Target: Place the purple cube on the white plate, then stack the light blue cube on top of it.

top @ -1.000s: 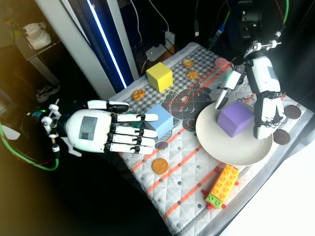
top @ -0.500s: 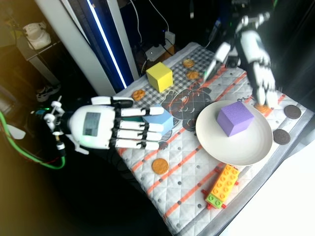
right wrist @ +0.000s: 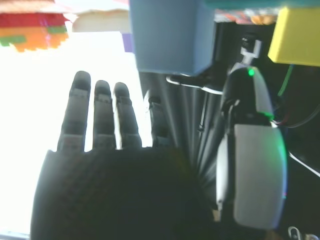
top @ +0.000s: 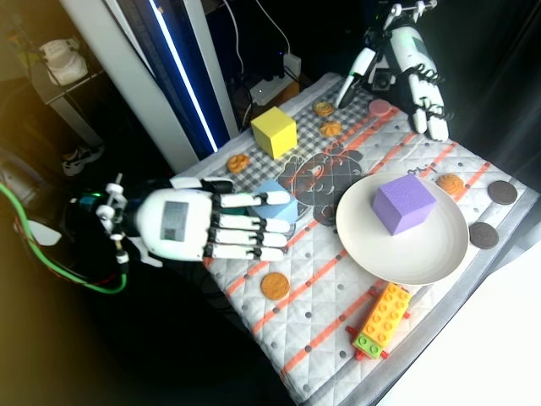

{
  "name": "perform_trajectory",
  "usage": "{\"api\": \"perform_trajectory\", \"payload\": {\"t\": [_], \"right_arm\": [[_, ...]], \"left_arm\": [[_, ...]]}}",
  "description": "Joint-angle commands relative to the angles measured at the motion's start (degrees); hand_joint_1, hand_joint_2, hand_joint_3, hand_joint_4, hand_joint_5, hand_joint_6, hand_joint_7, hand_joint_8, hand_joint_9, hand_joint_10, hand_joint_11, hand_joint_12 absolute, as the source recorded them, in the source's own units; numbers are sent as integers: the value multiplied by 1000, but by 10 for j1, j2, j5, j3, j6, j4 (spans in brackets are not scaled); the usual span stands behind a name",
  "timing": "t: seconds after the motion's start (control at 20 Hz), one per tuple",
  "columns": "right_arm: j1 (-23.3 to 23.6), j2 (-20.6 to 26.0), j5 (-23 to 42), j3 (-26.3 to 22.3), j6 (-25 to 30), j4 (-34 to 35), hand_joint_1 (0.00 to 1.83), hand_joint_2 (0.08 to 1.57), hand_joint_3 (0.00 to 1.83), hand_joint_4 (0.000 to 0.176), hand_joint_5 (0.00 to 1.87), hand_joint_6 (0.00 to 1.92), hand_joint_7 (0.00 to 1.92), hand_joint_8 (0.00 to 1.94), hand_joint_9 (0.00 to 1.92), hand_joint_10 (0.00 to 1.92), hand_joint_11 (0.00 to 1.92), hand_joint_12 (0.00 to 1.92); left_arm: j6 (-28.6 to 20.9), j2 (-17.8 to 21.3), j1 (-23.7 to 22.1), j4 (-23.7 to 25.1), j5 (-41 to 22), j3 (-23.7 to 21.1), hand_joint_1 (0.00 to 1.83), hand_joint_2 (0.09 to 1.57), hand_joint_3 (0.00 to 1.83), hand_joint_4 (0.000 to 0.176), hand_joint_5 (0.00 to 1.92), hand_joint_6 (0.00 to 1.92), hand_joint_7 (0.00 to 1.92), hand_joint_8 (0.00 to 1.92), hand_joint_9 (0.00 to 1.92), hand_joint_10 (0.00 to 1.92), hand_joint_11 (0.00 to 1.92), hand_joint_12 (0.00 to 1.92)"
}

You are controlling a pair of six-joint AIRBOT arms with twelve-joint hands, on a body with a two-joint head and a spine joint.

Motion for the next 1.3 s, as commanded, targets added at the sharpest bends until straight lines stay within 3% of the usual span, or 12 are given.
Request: {"api": "perform_trajectory", "payload": {"t": [0.0,0.15,0.4,0.55,0.7,0.8,0.85,0.95,1.0,1.05,1.1,1.25], "right_arm": [[7,-3,52,3,4,9,602,994,0,176,0,0,0,0,0,0,38,17],[20,-15,38,13,4,4,803,980,0,176,1,0,0,0,0,0,120,57],[38,-36,17,29,4,-1,739,995,4,176,0,0,0,0,0,0,188,97],[53,-47,4,36,4,-10,732,1023,0,176,107,8,0,0,54,0,18,557],[55,-51,-6,39,4,-11,777,1011,0,149,195,8,0,0,89,3,5,586],[55,-53,-13,41,5,-11,849,1021,0,137,234,2,253,8,378,20,215,842],[55,-56,-17,43,9,-13,884,1041,1,83,330,7,404,14,558,40,325,868],[55,-61,-19,45,12,-15,955,1099,2,44,479,6,639,29,801,148,373,1250],[55,-64,-19,46,13,-15,1024,1112,2,3,552,12,763,40,765,368,348,1357],[55,-67,-19,48,18,-15,1251,1177,4,0,603,9,786,1046,661,882,355,1580],[55,-69,-19,49,19,-15,1285,1220,1,0,624,5,741,1325,559,1221,376,1692],[55,-73,-19,52,26,-15,1314,1199,0,0,745,15,786,1333,579,1577,510,1870]], "left_arm": [[-4,6,0,1,-80,-3,826,795,3,176,0,0,0,0,0,0,0,0],[-4,6,12,-13,-89,-5,816,805,6,176,0,0,0,0,0,0,0,0],[-4,6,26,-35,-104,-5,727,850,21,176,0,0,0,0,0,0,0,0],[-7,3,32,-39,-105,-5,826,827,3,176,0,0,0,0,0,0,0,0],[-7,1,33,-41,-107,-5,845,832,5,176,0,0,0,0,0,0,0,0],[-10,1,34,-43,-109,-5,802,848,10,176,0,0,0,0,0,0,0,0],[-12,1,35,-43,-109,-5,789,856,12,176,0,0,0,0,0,0,0,0],[-15,0,39,-45,-109,-5,820,852,7,176,0,0,0,0,0,0,0,0],[-16,-2,40,-47,-109,-5,824,850,6,176,0,0,0,0,0,0,0,0],[-18,-5,42,-50,-109,-4,849,847,4,176,0,0,0,0,0,0,0,0],[-18,-6,42,-50,-110,-3,843,845,2,176,0,0,0,0,0,0,0,0],[-28,-6,47,-51,-112,-3,860,836,0,176,0,0,0,0,15,6,0,0]]}}
